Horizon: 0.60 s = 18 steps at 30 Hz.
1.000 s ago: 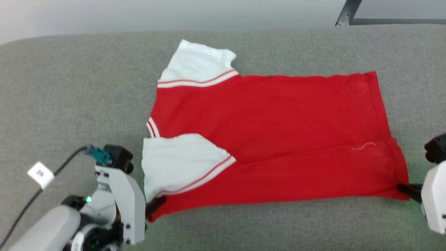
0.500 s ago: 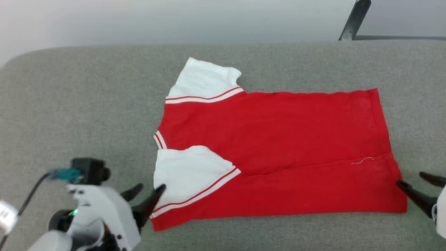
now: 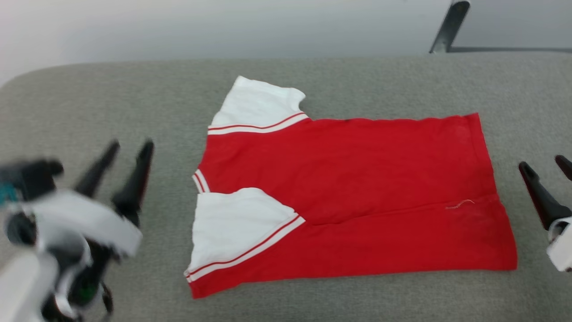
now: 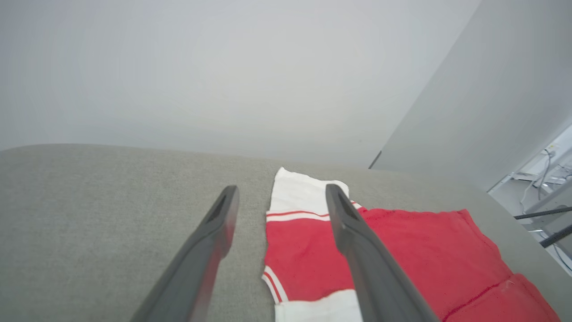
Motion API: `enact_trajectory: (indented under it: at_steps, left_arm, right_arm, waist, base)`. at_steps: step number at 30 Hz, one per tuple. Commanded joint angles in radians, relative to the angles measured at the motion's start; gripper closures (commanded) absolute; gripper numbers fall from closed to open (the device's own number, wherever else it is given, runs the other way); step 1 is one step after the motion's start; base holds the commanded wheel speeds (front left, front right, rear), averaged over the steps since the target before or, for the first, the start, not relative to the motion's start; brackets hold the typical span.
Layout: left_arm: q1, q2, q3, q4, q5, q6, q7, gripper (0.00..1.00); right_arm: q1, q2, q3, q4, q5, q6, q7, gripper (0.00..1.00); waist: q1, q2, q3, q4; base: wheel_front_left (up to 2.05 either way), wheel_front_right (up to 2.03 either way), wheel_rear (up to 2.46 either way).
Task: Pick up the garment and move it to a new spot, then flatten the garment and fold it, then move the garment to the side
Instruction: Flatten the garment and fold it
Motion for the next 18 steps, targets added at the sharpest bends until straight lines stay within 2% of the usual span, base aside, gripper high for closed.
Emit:
enact_trajectory:
  at_steps: [1,5,10,13,18]
  left_arm:
    - [-0.047,0.016,-0.004,0.022,0.022,-0.013,0.009,0.00]
    - [-0.257,0.023,-0.030,0.157,0.060,-0.067,0.052,0.00]
    - [-0.540,0.008,-0.093,0.387,0.113,-0.156,0.130,0.00]
    - [-0.700,0.006,-0.145,0.526,0.153,-0.216,0.204,0.00]
    - [-0.898,-0.033,-0.224,0.773,0.178,-0.284,0.342,0.00]
  right_arm:
    - [-0.019,0.010,0.010,-0.007,-0.009,-0.001,-0.007,0.00]
    - [-0.051,0.052,0.034,-0.014,-0.023,-0.001,-0.028,0.00]
    - [-0.093,0.084,0.075,-0.007,-0.026,-0.001,-0.056,0.00]
    - [-0.121,0.093,0.103,-0.007,-0.016,-0.001,-0.071,0.00]
    - [-0.167,0.092,0.143,-0.003,0.007,-0.001,-0.104,0.00]
  waist:
    - [0.0000,-0.0001,0.032,-0.035]
    - [0.0000,-0.0001,0.077,-0.097]
    - [0.0000,-0.0001,0.145,-0.183]
    - [0.0000,-0.0001,0.199,-0.231]
    - [0.0000,-0.0001,0.261,-0.286]
  base:
    - [0.00,0.00,0.00]
    - [0.00,0.00,0.00]
    - [0.00,0.00,0.00]
    - [0.00,0.00,0.00]
    - [0.00,0.00,0.00]
